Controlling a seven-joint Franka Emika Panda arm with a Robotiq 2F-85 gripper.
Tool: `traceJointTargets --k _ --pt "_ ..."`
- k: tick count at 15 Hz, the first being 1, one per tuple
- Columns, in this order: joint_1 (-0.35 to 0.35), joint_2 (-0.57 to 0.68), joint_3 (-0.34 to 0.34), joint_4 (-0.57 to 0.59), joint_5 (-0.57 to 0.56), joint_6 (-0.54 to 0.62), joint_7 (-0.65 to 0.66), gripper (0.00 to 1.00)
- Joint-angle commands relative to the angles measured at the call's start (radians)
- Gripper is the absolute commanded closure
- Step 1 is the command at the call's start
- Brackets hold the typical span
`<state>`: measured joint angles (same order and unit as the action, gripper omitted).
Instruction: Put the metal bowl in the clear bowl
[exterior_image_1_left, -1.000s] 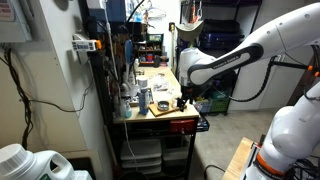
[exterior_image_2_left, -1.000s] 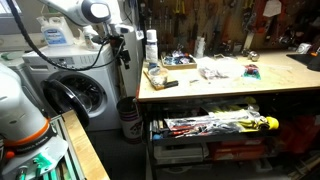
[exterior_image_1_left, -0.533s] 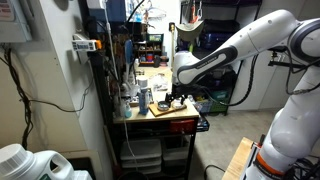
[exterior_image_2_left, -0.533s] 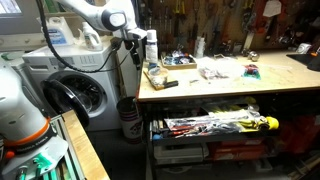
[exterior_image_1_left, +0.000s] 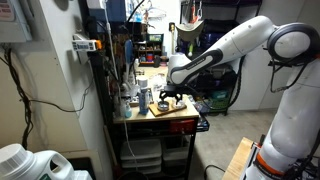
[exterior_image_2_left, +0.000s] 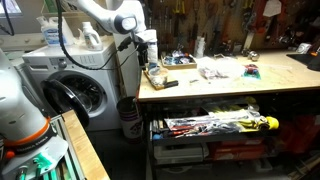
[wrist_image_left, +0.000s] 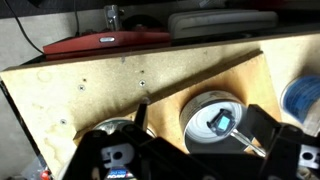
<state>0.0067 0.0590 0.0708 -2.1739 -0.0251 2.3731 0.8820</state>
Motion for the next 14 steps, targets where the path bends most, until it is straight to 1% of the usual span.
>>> traceJointTargets --k 1,4,8,9,10,11,12,13,14 --pt "0.020 0.049 -0.034 0.028 -0.006 0.013 0.190 0.00" --pt "0.024 0.069 -0.043 0.032 0.005 0.024 0.236 0.00" --pt "0.026 0.088 -0.051 0.035 0.002 0.061 0.242 0.00" --pt "0.027 0.094 -0.051 0.039 0.003 0.067 0.243 0.02" --pt "0.028 0.101 -0.052 0.044 0.003 0.072 0.242 0.13" --pt "0.029 0.107 -0.052 0.046 0.006 0.076 0.238 0.27" --pt "0.030 0.112 -0.053 0.048 0.009 0.079 0.237 0.30" --pt "0.031 0.116 -0.054 0.049 0.011 0.079 0.241 0.38" --pt "0.031 0.119 -0.055 0.051 0.012 0.080 0.241 0.48"
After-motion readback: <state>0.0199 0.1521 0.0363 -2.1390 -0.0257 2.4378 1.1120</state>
